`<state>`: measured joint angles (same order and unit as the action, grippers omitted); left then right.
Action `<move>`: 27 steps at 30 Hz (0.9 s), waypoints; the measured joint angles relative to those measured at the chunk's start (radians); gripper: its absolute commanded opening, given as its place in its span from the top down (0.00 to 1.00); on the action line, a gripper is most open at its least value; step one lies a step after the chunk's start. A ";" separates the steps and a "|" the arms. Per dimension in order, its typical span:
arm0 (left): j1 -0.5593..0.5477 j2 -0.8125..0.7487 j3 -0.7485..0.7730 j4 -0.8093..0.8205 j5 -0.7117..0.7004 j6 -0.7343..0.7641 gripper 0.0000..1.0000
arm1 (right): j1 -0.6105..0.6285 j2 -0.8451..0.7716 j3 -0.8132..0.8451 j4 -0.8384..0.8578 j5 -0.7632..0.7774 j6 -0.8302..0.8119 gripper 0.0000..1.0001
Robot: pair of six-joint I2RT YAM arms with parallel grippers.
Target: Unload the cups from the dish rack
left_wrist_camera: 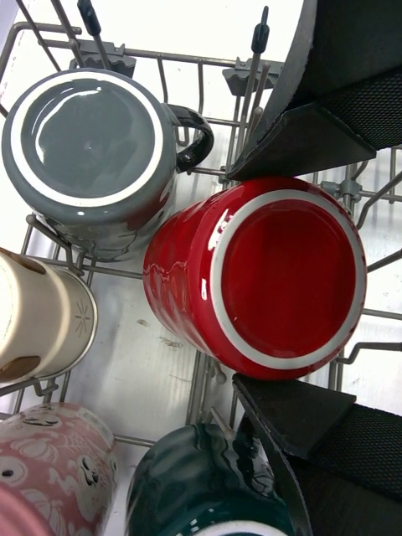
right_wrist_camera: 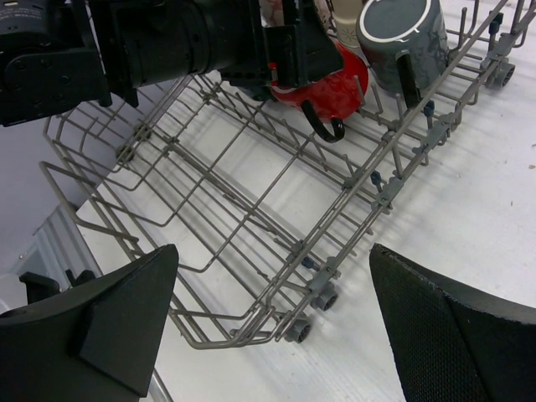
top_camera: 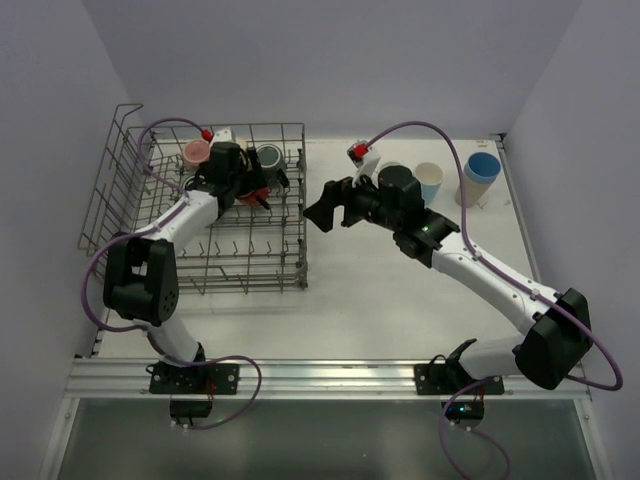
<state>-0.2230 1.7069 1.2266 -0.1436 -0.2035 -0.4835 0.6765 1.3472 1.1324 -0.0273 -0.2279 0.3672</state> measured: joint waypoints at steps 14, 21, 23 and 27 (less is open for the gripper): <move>-0.001 0.008 -0.024 0.050 0.011 0.024 0.52 | 0.032 0.002 0.000 0.008 -0.001 0.007 0.01; -0.003 -0.091 -0.064 0.018 0.028 0.032 0.65 | 0.046 0.008 0.000 0.040 -0.007 0.064 0.01; -0.003 -0.143 -0.076 0.004 0.033 0.033 0.67 | 0.046 0.008 0.000 0.062 -0.016 0.095 0.02; -0.003 -0.241 -0.086 -0.014 0.051 0.035 0.73 | 0.047 0.028 0.000 0.126 -0.035 0.155 0.04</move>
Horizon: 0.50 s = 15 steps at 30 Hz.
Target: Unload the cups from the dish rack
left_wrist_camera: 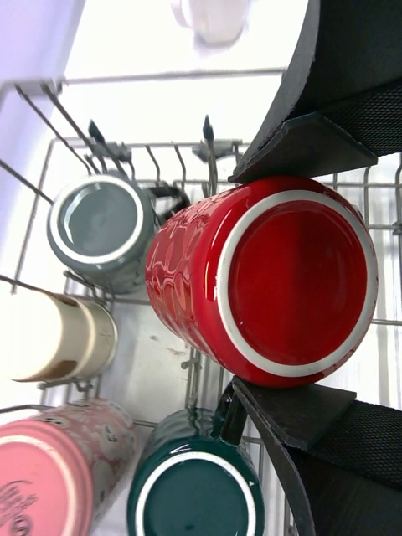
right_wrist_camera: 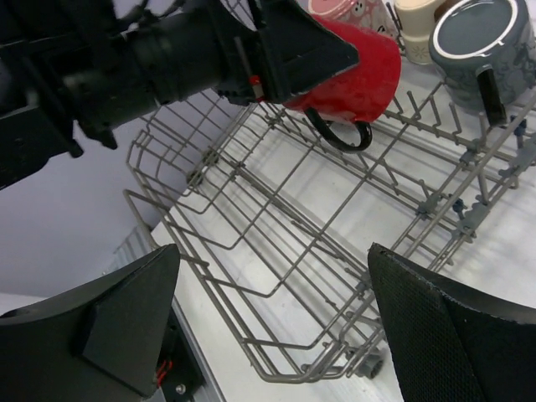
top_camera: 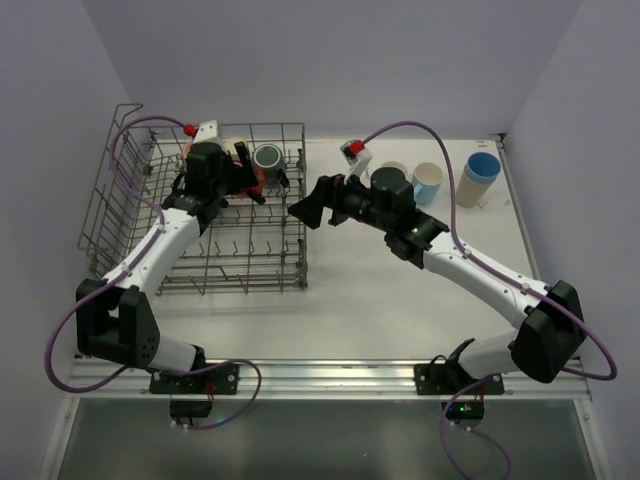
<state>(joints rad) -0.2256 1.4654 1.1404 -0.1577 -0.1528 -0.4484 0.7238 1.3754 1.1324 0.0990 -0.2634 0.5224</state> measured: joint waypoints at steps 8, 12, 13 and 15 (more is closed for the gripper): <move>0.001 -0.190 -0.044 -0.019 0.108 -0.005 0.77 | 0.001 0.051 0.000 0.089 -0.045 0.093 0.14; 0.001 -0.312 -0.112 -0.011 0.230 -0.032 0.77 | 0.001 0.051 -0.005 0.171 -0.075 0.136 0.22; 0.001 -0.345 -0.130 -0.008 0.264 -0.044 0.77 | 0.000 0.050 -0.010 0.194 -0.081 0.145 0.25; 0.001 -0.406 -0.170 0.011 0.334 -0.076 0.78 | -0.002 0.049 -0.025 0.233 -0.089 0.161 0.26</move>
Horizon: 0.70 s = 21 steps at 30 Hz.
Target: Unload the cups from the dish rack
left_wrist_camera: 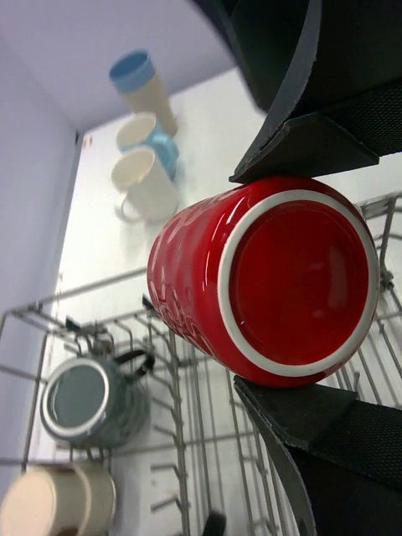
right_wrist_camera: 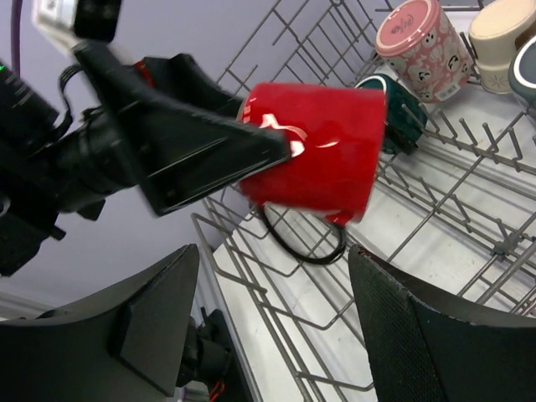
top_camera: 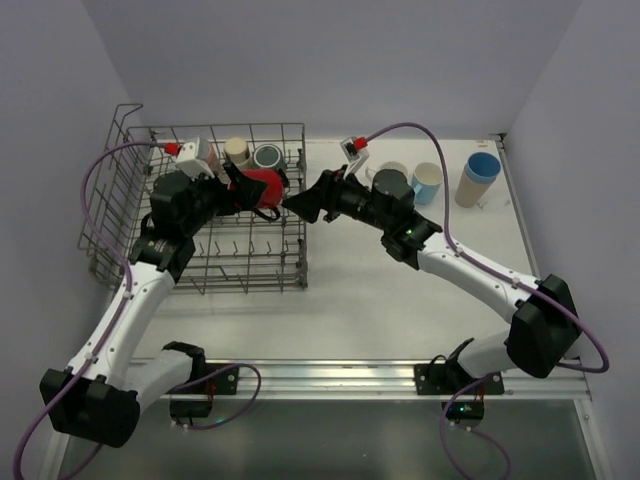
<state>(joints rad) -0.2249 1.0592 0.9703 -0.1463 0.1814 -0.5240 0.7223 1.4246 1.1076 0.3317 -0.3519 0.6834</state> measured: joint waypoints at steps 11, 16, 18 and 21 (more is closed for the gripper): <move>0.000 -0.190 -0.148 0.243 0.294 -0.232 0.78 | -0.045 -0.078 -0.095 0.090 -0.063 0.042 0.31; 0.000 -0.193 -0.196 0.344 0.375 -0.322 0.78 | -0.043 -0.086 -0.097 0.169 -0.197 0.060 0.42; 0.000 -0.193 -0.216 0.380 0.396 -0.351 0.78 | -0.043 -0.084 -0.097 0.206 -0.244 0.084 0.49; 0.000 -0.194 -0.241 0.441 0.426 -0.400 0.77 | -0.045 -0.066 -0.097 0.290 -0.301 0.143 0.55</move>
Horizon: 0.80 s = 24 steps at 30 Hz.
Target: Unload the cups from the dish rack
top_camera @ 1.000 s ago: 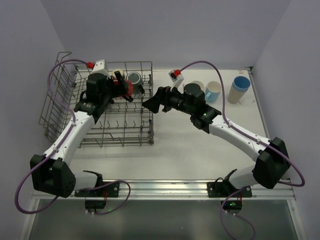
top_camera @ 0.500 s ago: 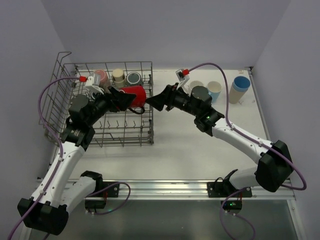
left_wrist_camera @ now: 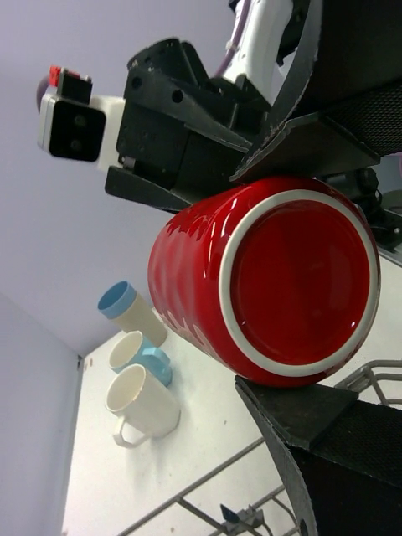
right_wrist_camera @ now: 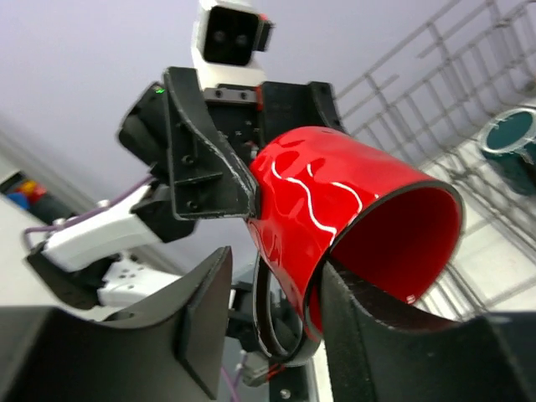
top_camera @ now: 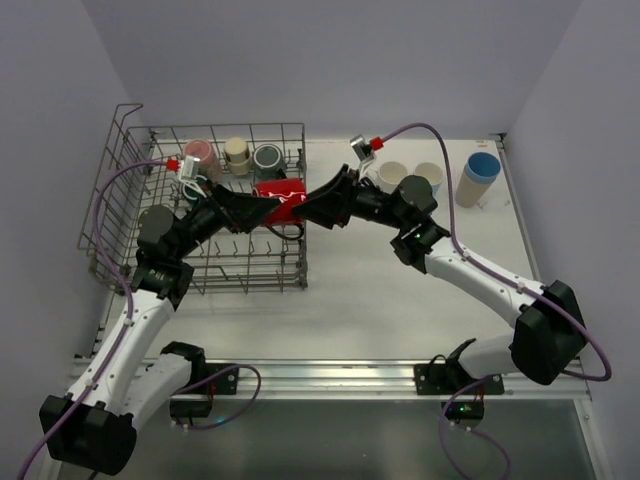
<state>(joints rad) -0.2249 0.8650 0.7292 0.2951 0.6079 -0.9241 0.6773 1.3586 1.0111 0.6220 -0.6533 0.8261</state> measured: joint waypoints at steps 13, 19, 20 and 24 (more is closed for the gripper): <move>0.000 -0.021 -0.055 0.130 0.041 -0.131 0.18 | 0.005 0.133 0.000 0.312 -0.154 0.247 1.00; -0.004 -0.050 -0.008 -0.003 0.004 -0.029 0.00 | 0.002 0.119 0.000 0.303 -0.166 0.250 1.00; -0.006 -0.054 0.022 -0.068 -0.024 0.020 0.00 | -0.005 0.117 0.000 0.280 -0.167 0.244 1.00; -0.003 -0.098 0.136 -0.277 -0.187 0.208 0.00 | -0.046 0.080 0.000 0.074 -0.142 0.148 1.00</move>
<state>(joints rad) -0.2279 0.7666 0.8650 0.0177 0.4206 -0.7166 0.6315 1.4384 1.0115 0.6960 -0.7956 0.9737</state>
